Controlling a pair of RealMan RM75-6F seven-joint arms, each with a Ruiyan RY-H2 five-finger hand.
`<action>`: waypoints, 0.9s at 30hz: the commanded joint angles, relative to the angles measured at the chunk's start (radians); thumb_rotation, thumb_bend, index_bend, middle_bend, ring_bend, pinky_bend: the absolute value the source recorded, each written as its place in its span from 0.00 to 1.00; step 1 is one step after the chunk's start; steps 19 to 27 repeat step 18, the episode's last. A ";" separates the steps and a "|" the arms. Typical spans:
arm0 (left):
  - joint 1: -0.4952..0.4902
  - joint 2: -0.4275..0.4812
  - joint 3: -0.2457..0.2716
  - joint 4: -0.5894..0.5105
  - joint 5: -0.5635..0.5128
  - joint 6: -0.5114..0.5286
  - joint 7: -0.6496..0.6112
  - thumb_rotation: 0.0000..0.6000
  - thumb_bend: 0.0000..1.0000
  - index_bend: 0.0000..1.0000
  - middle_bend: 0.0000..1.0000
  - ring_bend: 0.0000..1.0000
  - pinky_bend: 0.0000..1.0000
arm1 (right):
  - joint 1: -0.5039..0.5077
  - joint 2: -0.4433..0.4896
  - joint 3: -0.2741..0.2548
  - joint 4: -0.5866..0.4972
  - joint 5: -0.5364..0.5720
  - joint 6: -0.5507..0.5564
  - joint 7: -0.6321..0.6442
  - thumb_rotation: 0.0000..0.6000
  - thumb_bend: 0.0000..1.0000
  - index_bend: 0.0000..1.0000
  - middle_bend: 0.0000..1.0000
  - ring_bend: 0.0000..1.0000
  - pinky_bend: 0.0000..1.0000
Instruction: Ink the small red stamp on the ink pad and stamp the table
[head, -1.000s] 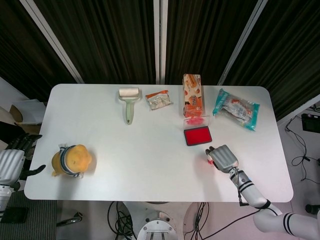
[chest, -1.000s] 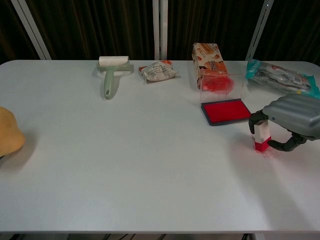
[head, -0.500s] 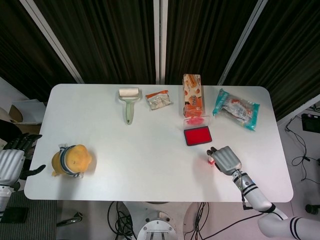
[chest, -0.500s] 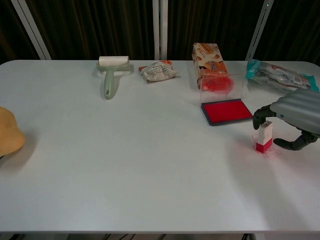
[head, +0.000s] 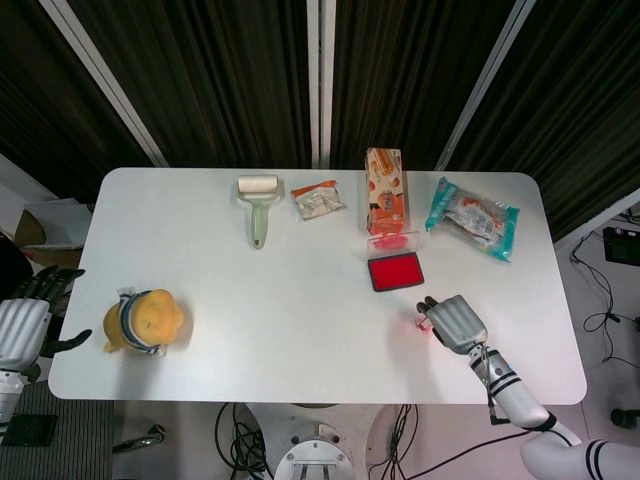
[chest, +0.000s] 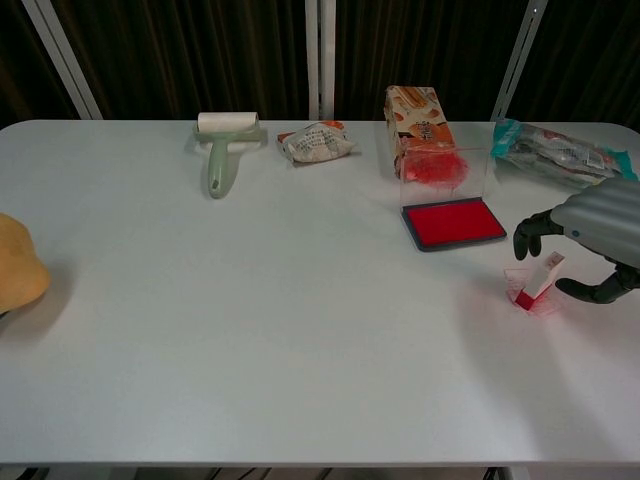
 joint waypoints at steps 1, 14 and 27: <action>0.001 0.000 0.001 0.000 -0.001 0.001 -0.001 1.00 0.12 0.16 0.19 0.12 0.21 | -0.012 0.027 -0.005 -0.032 -0.022 0.026 -0.001 1.00 0.30 0.34 0.32 0.85 1.00; 0.006 0.025 -0.004 -0.025 -0.003 0.012 0.008 1.00 0.12 0.17 0.19 0.12 0.21 | -0.268 0.208 0.026 -0.071 -0.148 0.542 0.221 1.00 0.09 0.00 0.00 0.00 0.00; 0.002 0.021 -0.005 -0.026 -0.004 0.005 0.010 1.00 0.12 0.17 0.19 0.12 0.21 | -0.286 0.215 0.051 -0.053 -0.043 0.484 0.263 1.00 0.08 0.00 0.00 0.00 0.00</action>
